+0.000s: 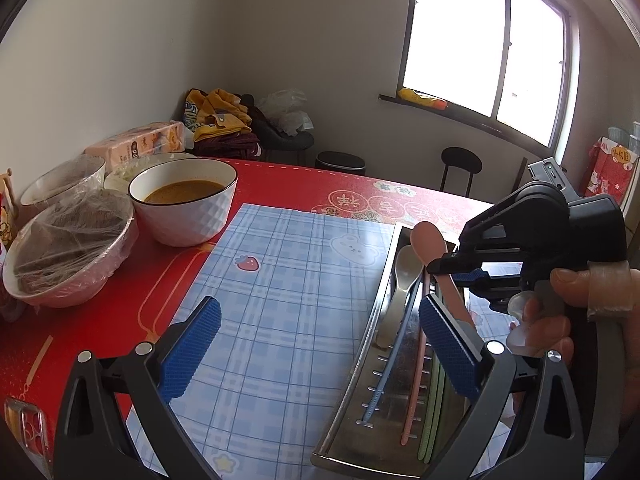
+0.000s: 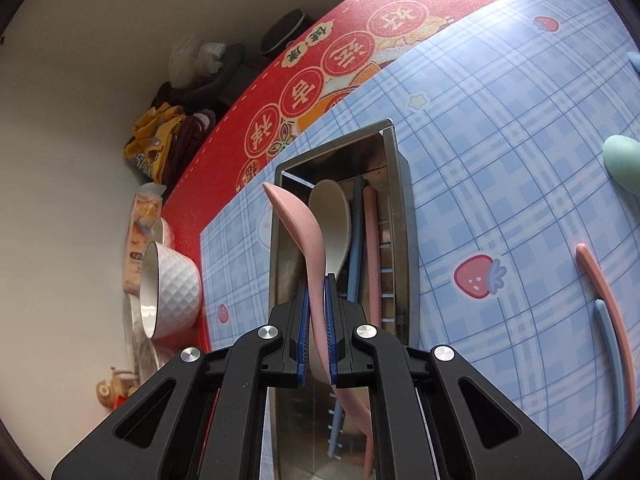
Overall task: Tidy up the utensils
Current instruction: 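Carry the pink spoon into the steel tray and open the right gripper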
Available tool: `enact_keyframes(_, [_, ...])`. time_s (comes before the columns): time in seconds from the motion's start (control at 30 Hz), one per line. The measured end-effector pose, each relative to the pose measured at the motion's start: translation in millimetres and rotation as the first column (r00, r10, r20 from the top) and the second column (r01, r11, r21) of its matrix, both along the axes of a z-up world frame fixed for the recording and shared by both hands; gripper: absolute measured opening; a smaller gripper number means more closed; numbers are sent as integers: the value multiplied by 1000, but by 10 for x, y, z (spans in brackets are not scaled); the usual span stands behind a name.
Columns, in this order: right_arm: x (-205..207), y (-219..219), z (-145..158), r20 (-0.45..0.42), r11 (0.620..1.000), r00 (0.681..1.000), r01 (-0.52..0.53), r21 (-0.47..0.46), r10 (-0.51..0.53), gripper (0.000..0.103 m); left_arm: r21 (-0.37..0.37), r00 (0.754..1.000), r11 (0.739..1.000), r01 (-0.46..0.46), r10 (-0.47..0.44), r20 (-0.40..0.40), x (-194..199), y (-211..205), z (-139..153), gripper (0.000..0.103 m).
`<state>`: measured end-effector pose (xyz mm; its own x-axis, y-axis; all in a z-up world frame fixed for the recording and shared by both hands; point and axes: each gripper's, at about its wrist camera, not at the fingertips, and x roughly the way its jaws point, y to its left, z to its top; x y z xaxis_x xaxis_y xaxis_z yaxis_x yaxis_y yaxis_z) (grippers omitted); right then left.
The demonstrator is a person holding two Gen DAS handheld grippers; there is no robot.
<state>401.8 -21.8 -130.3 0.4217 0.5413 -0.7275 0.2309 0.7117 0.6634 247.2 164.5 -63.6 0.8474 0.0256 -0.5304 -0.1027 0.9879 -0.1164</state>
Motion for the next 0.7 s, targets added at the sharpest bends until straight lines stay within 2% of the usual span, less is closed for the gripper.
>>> enact_keyframes(0.2, [25,58,-13,-3,999,1000,-5,42,5,9,0,1000,1000,4,-4,-2,0,-11,-14,97])
enact_keyframes(0.33, [18,55,59,29,998,999,-41,47,40,9,-14,1000,1000,10,-10,-2,3,0,-15,97])
enact_keyframes(0.5, [-55,-76,249,123,993,986,-104,-63,111,9,-21,1000,1000,16,-15,10,-10,-3,-2,97])
enact_keyframes(0.7, [-247,-479,324,194,969,961,-159,-191,196,9,-22,1000,999,24,-23,13,-13,-24,-5,97])
